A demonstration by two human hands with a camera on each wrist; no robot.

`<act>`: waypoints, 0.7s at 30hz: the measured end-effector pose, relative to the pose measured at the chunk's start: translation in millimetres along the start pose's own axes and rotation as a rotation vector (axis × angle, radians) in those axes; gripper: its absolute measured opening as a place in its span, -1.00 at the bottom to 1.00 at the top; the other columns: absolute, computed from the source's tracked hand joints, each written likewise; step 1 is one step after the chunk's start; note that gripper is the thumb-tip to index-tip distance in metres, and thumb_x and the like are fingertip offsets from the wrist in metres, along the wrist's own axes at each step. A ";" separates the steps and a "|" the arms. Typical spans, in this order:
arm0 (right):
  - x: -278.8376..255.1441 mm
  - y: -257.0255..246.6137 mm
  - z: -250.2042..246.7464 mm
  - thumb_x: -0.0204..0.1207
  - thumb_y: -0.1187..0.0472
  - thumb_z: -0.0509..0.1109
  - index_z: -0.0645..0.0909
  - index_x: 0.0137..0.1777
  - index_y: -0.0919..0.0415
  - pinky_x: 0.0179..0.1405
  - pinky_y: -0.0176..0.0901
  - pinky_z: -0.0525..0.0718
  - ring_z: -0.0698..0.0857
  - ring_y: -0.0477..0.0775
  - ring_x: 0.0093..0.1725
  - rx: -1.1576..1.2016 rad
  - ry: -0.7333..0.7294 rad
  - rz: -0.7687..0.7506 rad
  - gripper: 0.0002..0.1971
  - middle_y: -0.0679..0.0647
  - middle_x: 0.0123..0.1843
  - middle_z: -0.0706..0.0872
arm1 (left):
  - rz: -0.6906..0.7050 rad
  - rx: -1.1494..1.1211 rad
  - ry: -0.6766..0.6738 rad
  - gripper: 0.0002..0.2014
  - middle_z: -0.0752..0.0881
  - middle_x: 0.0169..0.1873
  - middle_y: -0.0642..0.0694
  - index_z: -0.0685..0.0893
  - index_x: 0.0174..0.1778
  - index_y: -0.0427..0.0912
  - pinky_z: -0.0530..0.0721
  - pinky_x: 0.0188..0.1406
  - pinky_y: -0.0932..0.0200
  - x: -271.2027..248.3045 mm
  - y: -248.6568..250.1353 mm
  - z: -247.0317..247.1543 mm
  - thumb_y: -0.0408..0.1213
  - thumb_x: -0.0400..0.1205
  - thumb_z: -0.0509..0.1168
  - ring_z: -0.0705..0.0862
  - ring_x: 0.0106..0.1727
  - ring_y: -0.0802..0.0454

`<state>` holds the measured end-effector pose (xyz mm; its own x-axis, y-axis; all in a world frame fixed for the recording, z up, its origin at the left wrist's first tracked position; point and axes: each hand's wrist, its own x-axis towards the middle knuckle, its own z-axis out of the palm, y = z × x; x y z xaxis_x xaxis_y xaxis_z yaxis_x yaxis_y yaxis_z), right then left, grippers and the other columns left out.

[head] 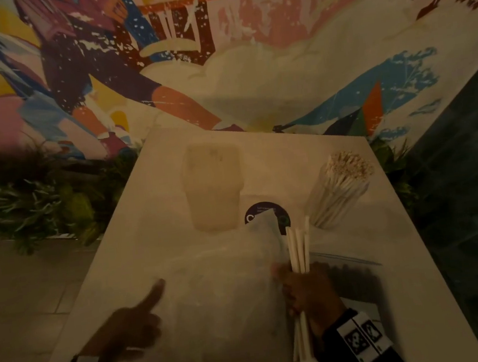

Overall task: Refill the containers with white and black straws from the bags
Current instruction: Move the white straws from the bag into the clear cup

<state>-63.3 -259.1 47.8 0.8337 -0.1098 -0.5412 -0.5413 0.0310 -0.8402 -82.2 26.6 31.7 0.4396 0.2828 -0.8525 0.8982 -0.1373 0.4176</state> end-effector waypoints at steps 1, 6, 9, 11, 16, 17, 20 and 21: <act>-1.8 1.4 4.1 0.50 0.22 0.48 0.51 -0.27 0.25 -0.65 -0.21 0.41 0.35 0.00 -0.63 0.016 -0.019 0.011 -0.78 0.01 -0.63 0.38 | -0.034 0.055 -0.112 -0.29 0.81 -0.19 -0.26 0.76 -0.13 -0.29 0.65 -0.06 0.04 -6.2 0.1 8.3 0.40 0.33 0.31 0.73 -0.09 -0.19; -9.2 1.5 11.3 0.47 0.15 0.51 0.51 -0.33 0.18 -0.65 -0.22 0.41 0.36 -0.03 -0.64 0.005 -0.094 0.018 -0.74 -0.01 -0.63 0.39 | 0.148 -0.212 -0.206 -0.90 0.73 -0.22 -0.23 0.65 -0.09 -0.29 0.72 -0.28 -0.02 -10.6 -11.7 41.2 -0.32 0.62 0.35 0.69 -0.22 -0.15; -7.7 -8.2 -9.1 0.22 -0.05 0.57 0.59 -0.30 0.27 -0.63 -0.18 0.45 0.41 -0.01 -0.65 -0.067 -0.006 -0.036 -0.62 0.04 -0.62 0.41 | 0.257 -0.454 -0.093 -0.91 0.76 -0.25 -0.21 0.61 0.03 -0.25 0.64 -0.42 0.09 0.4 -14.8 32.5 -0.34 0.65 0.29 0.69 -0.35 -0.10; -7.6 -13.3 -21.3 0.09 -0.16 0.52 0.58 -0.32 0.28 -0.61 -0.16 0.46 0.41 0.00 -0.64 -0.098 0.031 -0.084 -0.53 0.06 -0.61 0.41 | 0.343 -0.467 0.039 -0.92 0.72 -0.34 -0.19 0.59 0.04 -0.20 0.49 -0.63 0.29 7.8 -14.8 25.2 -0.32 0.67 0.27 0.56 -0.60 0.03; -22.9 -12.7 -19.2 -0.08 -0.14 0.60 0.58 -0.16 0.28 -0.68 -0.23 0.40 0.36 -0.03 -0.63 -0.055 -0.173 0.124 -0.40 0.05 -0.56 0.41 | 0.399 -0.561 0.130 -0.88 0.64 -0.30 -0.20 0.58 0.11 -0.15 0.50 -0.48 0.16 13.7 -16.1 28.5 -0.24 0.70 0.22 0.52 -0.45 -0.06; -27.2 -9.8 -16.4 -0.13 -0.16 0.66 0.60 -0.15 0.31 -0.69 -0.23 0.40 0.36 -0.03 -0.63 -0.114 -0.256 0.199 -0.34 0.07 -0.55 0.42 | 0.376 -0.617 0.125 -0.88 0.65 -0.24 -0.21 0.58 0.11 -0.13 0.55 -0.37 0.09 15.1 -15.9 29.2 -0.23 0.71 0.22 0.55 -0.34 -0.11; -31.7 -1.2 -8.3 -0.02 -0.06 0.77 0.73 -0.04 0.37 -0.69 -0.27 0.41 0.37 0.00 -0.63 -0.230 -0.333 0.219 -0.36 0.26 -0.43 0.47 | 0.355 -0.630 0.114 -0.86 0.69 -0.14 -0.20 0.61 0.08 -0.12 0.63 -0.31 0.06 25.3 -20.3 32.4 -0.16 0.70 0.22 0.62 -0.21 -0.16; -30.9 -1.5 -5.1 0.14 0.03 0.73 0.72 -0.01 0.38 -0.70 -0.29 0.41 0.38 -0.01 -0.64 -0.219 -0.298 0.187 -0.47 0.25 -0.43 0.50 | 0.354 -0.627 0.104 -0.88 0.70 -0.15 -0.20 0.61 0.03 -0.10 0.66 -0.41 0.11 26.1 -21.6 34.0 -0.17 0.71 0.22 0.63 -0.22 -0.15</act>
<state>-88.8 -260.8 65.9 0.6963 0.1713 -0.6971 -0.6701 -0.1929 -0.7167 -90.1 4.7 -10.3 0.6736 0.4150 -0.6116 0.5189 0.3236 0.7912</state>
